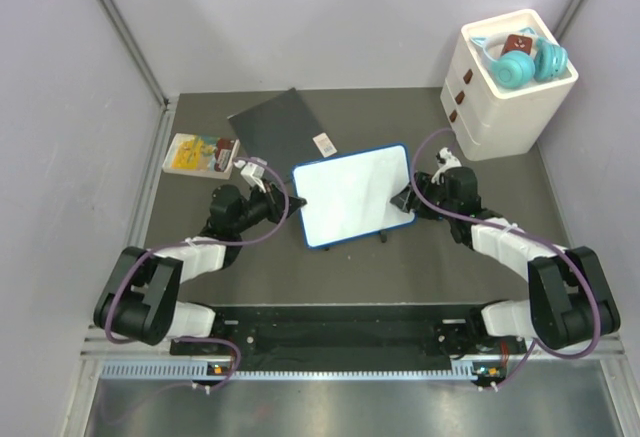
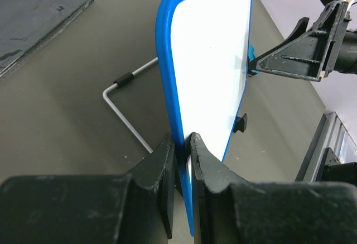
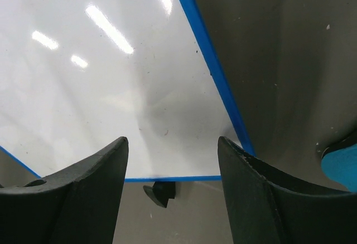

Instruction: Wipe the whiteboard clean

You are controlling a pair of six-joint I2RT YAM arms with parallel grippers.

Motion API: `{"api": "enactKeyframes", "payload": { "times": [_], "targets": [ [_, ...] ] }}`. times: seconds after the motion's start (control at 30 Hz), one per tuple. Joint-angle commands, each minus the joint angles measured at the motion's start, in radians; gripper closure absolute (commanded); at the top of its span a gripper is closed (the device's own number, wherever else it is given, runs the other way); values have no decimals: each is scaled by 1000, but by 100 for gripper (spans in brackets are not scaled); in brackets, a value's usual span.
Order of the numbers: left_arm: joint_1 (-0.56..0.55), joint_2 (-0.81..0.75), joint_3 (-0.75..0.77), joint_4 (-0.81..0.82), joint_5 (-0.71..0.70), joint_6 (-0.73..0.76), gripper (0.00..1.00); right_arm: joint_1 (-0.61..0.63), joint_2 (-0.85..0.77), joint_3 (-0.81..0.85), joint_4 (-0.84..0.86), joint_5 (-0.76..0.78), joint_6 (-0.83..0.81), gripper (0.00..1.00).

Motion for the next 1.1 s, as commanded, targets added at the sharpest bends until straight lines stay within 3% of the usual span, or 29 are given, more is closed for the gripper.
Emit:
{"api": "enactKeyframes", "payload": {
  "times": [0.0, 0.43, 0.63, 1.07],
  "targets": [
    [49, 33, 72, 53, -30, 64, 96, 18, -48, 6, 8, 30, -32, 36],
    [92, 89, 85, 91, -12, 49, 96, 18, -50, 3, 6, 35, -42, 35],
    [141, 140, 122, 145, 71, 11, 96, 20, -49, 3, 2, 32, -49, 35],
    [144, 166, 251, 78, 126, 26, 96, 18, -42, 2, 6, 32, -49, 35]
  ]
}}
